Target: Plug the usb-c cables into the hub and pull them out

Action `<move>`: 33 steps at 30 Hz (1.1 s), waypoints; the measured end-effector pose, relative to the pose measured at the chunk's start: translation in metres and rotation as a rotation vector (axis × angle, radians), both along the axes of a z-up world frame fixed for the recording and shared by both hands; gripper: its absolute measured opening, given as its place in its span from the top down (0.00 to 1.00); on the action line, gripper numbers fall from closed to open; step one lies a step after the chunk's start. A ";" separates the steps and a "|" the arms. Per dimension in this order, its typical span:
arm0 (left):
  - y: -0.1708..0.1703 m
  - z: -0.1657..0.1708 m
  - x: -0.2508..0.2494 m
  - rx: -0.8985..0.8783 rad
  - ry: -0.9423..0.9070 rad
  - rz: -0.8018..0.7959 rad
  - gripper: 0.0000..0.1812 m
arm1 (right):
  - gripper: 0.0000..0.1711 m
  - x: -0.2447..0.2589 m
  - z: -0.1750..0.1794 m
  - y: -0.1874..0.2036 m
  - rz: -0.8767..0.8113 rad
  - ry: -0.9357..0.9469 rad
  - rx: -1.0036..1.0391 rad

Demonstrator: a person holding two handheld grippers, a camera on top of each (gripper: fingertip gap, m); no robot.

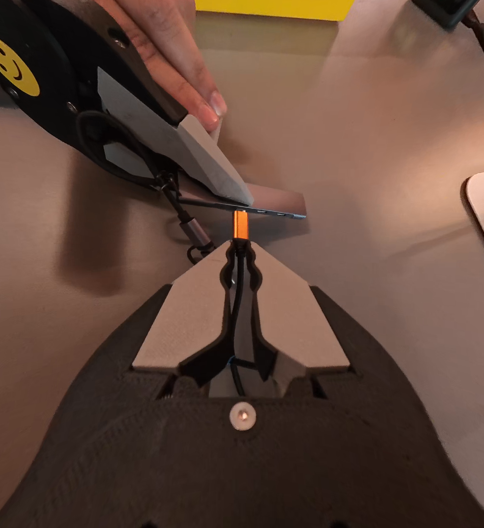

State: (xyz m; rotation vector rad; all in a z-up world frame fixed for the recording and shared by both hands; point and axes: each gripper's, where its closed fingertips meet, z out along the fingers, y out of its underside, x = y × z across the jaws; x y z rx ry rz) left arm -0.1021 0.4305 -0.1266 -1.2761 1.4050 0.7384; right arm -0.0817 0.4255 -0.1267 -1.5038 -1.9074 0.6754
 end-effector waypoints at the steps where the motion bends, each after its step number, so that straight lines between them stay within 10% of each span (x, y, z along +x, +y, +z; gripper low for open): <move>1: 0.000 0.000 0.000 0.001 0.001 0.000 0.96 | 0.97 0.000 0.000 0.000 -0.001 0.002 -0.009; 33: -0.004 0.004 0.002 -0.058 -0.093 0.052 0.96 | 0.97 -0.001 0.005 -0.002 -0.013 0.060 -0.186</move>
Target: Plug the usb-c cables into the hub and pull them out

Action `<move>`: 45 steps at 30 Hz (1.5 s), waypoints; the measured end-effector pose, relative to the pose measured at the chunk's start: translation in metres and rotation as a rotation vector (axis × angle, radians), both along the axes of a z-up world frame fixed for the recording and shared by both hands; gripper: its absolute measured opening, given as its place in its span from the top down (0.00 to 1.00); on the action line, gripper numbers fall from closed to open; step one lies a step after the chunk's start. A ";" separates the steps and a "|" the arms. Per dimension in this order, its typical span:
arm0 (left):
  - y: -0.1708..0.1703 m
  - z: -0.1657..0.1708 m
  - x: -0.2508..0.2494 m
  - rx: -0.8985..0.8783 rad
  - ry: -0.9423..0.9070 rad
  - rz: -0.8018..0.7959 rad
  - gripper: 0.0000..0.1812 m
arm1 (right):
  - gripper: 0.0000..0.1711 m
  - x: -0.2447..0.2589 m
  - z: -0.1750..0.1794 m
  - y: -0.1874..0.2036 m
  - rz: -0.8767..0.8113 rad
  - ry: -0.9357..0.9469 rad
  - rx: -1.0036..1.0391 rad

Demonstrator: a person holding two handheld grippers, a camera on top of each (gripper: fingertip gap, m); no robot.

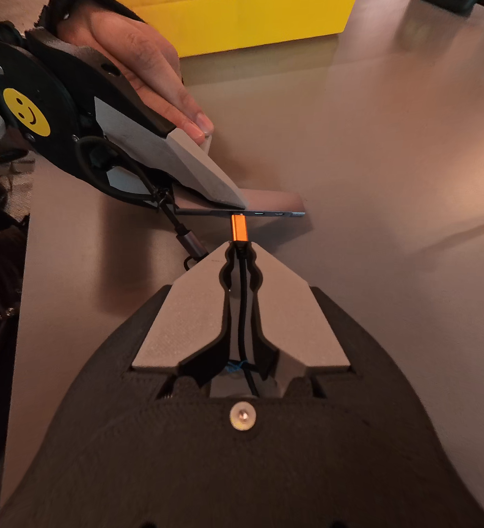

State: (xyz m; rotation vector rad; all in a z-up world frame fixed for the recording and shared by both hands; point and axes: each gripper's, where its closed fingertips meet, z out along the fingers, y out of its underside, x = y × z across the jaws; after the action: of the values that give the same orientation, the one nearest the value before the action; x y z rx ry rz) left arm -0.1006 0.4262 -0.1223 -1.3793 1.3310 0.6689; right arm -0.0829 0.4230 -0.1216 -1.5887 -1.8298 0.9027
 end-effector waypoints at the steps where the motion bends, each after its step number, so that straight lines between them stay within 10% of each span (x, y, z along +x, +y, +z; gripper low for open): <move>1: 0.000 0.001 0.000 0.001 -0.004 0.001 0.96 | 0.97 0.000 0.001 0.000 0.000 0.005 -0.008; 24: 0.007 0.006 -0.004 0.026 -0.030 0.047 0.95 | 0.97 -0.006 0.009 0.010 -0.077 0.062 -0.126; 32: 0.001 0.001 0.014 0.066 0.040 -0.044 0.96 | 0.77 0.013 0.027 0.021 -0.089 0.113 -0.105; 45: -0.002 0.008 0.016 0.099 0.020 -0.069 0.96 | 0.91 0.021 0.018 0.001 0.033 0.052 -0.225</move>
State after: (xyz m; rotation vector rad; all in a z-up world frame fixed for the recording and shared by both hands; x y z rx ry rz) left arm -0.0850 0.4241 -0.1139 -1.2453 1.3374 0.6946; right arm -0.0615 0.4238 -0.1036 -1.6542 -1.7741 1.1891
